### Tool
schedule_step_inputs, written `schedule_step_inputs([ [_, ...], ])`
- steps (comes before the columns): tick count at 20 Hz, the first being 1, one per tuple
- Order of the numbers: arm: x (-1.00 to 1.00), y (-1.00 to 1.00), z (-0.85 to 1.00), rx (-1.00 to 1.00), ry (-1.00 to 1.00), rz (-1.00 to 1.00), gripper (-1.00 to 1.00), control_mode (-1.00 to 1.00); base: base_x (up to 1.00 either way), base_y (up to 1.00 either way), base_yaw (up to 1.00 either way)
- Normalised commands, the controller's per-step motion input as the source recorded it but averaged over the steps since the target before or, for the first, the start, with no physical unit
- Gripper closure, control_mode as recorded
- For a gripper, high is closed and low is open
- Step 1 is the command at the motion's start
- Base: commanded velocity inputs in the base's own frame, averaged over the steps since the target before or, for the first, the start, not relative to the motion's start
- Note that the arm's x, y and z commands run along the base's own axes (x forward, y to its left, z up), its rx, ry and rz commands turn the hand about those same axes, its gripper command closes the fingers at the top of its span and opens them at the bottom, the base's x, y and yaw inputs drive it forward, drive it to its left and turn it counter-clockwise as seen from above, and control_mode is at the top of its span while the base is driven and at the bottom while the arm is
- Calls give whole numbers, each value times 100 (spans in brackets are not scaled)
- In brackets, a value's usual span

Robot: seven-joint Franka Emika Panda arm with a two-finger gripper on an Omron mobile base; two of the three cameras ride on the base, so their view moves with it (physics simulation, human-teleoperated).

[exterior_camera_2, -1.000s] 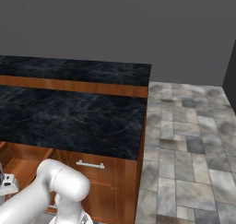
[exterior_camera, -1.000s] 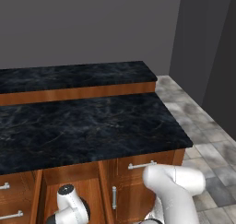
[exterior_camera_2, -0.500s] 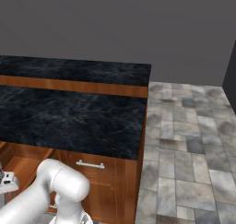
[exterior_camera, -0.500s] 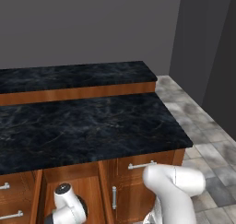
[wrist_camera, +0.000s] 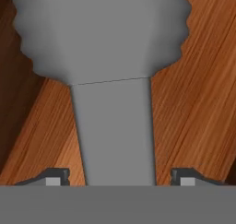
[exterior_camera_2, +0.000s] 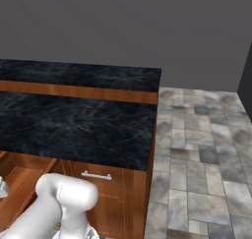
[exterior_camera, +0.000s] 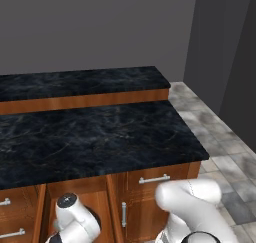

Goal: Take the tongs from the drawer on the left and place them on the dining counter next to the tray containing the kebab skewer.

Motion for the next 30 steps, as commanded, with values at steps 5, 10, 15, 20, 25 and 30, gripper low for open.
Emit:
schedule_step_inputs([
  [5, -68, -89, 100, 15, -12, 0, 100, -100, 0, 0, 0],
  [10, -7, -100, 100, 20, -21, 0, 100, -100, 0, 0, 0],
  [15, 1, -100, 100, 23, -18, 0, 100, -100, 0, 0, 0],
  [20, 0, -88, 100, 32, -1, 0, 100, -100, 0, 0, 0],
  [25, 12, -63, 100, 31, 9, 0, 100, -100, 0, 0, 0],
  [30, 18, -19, 82, 8, 18, 0, 100, -100, 0, 0, 0],
])
